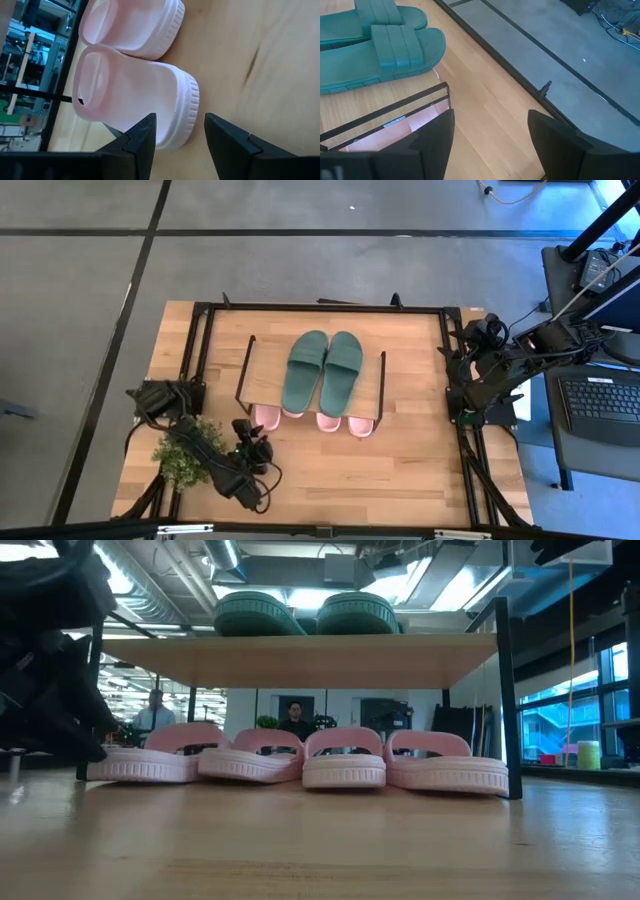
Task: Pick and place slides into the shelf
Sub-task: Put the pink slide under the shelf
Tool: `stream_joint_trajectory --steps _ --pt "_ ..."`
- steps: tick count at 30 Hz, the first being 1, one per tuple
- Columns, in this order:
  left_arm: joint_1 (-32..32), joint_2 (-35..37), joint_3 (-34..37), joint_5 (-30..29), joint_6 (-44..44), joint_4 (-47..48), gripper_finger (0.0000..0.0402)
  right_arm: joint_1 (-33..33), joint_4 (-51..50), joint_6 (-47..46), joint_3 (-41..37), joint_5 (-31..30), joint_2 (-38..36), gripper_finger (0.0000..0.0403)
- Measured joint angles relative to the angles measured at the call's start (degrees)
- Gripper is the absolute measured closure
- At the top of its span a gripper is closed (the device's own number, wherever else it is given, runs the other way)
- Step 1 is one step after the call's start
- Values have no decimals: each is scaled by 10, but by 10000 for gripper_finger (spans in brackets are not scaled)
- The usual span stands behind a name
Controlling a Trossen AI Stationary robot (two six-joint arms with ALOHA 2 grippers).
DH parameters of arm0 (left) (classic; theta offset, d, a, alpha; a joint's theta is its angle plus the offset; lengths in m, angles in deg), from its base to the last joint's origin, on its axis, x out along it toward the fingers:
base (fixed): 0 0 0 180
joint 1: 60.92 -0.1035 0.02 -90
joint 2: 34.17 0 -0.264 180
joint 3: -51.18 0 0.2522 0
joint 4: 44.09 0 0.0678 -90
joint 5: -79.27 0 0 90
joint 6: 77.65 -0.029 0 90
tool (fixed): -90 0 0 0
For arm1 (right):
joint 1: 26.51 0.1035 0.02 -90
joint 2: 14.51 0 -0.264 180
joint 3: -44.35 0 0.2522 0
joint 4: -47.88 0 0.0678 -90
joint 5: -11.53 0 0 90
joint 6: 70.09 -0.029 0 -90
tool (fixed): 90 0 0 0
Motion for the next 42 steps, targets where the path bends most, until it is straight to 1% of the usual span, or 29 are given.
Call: stream_joint_trajectory --steps 10,16,23,34,42 --pt "-28 0 14 7 -1 -2 243 0 0 0 0 0 0 150" --pt "-46 0 15 8 -32 1 243 0 0 0 0 0 0 150" --pt "-77 0 15 31 -30 15 243 0 0 0 0 0 0 150" --pt "-118 0 15 35 -30 19 243 0 0 3 0 0 0 150" --pt "-133 0 15 34 -29 20 243 0 0 2 0 0 0 150"
